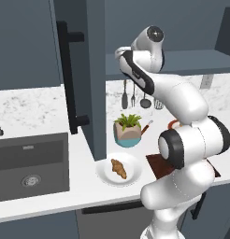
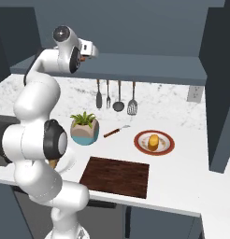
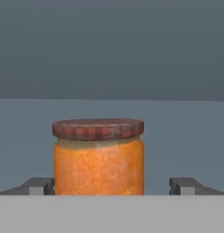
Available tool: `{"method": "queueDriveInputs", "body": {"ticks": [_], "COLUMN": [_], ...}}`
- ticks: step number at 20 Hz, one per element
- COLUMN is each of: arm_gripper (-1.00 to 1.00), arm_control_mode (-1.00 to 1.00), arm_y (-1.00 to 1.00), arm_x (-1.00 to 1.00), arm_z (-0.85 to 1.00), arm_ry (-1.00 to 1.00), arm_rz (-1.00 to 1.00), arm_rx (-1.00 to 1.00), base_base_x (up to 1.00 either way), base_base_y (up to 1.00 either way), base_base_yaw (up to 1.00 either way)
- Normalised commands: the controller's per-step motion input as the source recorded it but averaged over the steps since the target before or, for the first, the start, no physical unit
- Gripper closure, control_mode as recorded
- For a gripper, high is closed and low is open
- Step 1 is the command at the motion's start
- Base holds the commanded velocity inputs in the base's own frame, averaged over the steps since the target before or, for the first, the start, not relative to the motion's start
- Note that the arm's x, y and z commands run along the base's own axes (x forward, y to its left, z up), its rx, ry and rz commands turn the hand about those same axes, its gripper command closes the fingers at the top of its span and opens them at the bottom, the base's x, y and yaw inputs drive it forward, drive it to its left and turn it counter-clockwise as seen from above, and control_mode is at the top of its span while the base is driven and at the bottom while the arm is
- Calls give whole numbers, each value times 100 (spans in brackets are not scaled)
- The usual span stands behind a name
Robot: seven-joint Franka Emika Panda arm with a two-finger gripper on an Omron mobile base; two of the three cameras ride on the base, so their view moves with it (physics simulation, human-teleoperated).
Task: From the different types of pastries on the counter, select a croissant and place it on the cutting board. Then retrieve a jar of jam from the cabinet and place it alongside the croissant on the cutting board.
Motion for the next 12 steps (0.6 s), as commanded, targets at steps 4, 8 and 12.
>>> {"method": "queueDriveInputs", "body": {"ticks": [4, 8, 12], "arm_gripper": [100, 100, 100], "arm_control_mode": [-100, -100, -100], "arm_y": [7, 1, 0], "arm_x": [0, 0, 0], "arm_z": [-16, -8, -1], "arm_ry": [2, 0, 1], "arm_rz": [0, 0, 0], "arm_rx": [0, 0, 0], "base_base_x": [0, 0, 0], "base_base_y": [0, 0, 0], "base_base_yaw": [0, 0, 0]}}
